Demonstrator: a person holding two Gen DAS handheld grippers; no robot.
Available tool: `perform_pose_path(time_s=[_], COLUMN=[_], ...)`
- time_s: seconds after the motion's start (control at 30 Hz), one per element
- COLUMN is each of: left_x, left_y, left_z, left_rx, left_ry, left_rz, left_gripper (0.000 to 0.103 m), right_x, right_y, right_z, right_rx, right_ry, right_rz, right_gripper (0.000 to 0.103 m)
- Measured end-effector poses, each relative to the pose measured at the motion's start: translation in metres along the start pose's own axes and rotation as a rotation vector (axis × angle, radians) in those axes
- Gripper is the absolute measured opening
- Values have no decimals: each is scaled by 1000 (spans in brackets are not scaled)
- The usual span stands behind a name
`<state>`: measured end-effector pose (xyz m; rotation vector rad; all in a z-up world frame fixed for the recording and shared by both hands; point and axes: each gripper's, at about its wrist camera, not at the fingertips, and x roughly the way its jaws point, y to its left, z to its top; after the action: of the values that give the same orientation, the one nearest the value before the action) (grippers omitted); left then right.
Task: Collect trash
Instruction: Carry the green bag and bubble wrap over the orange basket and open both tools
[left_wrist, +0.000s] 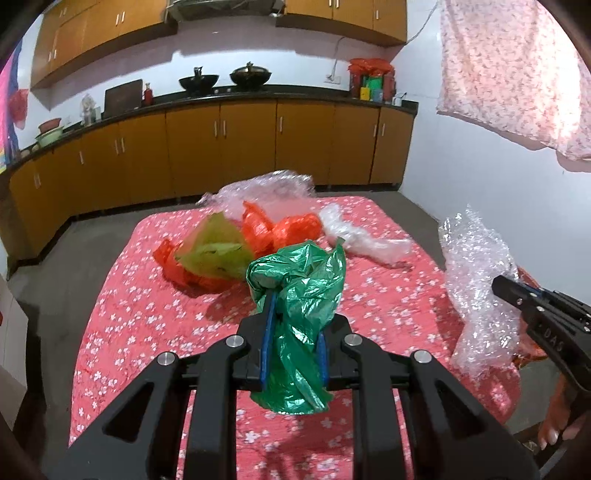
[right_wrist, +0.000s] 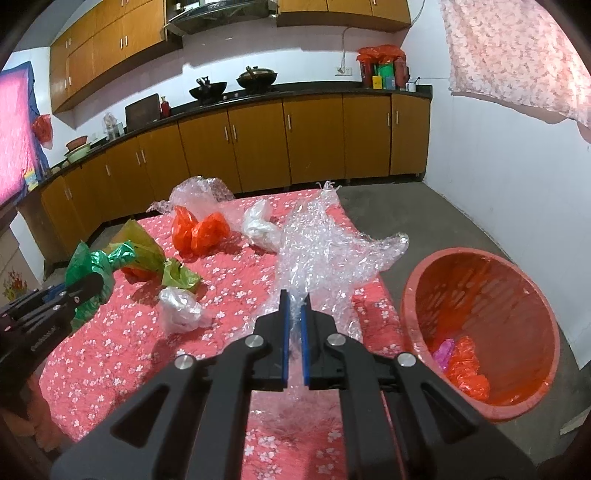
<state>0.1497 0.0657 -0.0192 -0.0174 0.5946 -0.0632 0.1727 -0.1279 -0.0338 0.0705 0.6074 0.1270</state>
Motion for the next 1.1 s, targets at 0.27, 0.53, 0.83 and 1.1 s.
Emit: perform_pose_path(time_s=[0.27,0.53,0.83,1.1], left_x=[0,7,17,31], left_y=[-24,-53,-90,-132], left_z=[8,11,16,20], left_rx=[38,80,100,126], left_ry=[-17,-17,-18,-8], left_rz=[-37,-84,-175,-257], left_gripper=[19,19,19,19], right_x=[-11,-20,-29,-33], right_y=[-19,-46,-90,-135], right_z=[0,-2,-7,-8], right_rx=[26,56,107,147], right_ry=[-19,-30,-40,-48], right_rz=[-27,-68,-132,-204], right_gripper=[7,7,6,6])
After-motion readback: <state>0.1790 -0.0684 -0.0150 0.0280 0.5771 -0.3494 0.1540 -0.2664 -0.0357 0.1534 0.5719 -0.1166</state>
